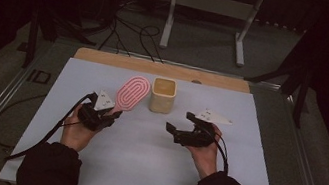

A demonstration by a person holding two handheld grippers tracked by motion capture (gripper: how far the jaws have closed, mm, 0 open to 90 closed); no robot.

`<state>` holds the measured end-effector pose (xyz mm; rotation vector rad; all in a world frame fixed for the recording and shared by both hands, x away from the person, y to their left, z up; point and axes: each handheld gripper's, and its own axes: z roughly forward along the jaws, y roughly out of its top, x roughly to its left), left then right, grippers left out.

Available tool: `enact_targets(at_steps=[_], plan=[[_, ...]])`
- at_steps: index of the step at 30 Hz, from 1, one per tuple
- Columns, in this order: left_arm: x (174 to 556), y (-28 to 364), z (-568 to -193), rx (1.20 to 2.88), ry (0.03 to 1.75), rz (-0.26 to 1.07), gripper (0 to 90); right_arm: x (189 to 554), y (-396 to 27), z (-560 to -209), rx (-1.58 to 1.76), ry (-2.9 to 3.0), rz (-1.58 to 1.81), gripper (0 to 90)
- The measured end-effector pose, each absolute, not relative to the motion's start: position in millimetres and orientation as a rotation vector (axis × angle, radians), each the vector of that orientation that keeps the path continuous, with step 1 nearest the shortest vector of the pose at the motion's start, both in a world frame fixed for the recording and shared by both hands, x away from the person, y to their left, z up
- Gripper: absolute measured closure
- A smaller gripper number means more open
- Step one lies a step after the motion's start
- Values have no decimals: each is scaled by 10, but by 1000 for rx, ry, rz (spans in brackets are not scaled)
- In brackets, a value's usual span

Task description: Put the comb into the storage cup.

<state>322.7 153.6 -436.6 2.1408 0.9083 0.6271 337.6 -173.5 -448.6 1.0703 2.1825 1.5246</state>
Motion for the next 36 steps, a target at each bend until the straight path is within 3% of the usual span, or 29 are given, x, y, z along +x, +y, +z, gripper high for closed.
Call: enact_targets(at_steps=[36], plan=[[3123, 1366, -4451, 2127, 808, 652, 700, 3702, -864, -4300, 1086, 2269, 1725, 73]])
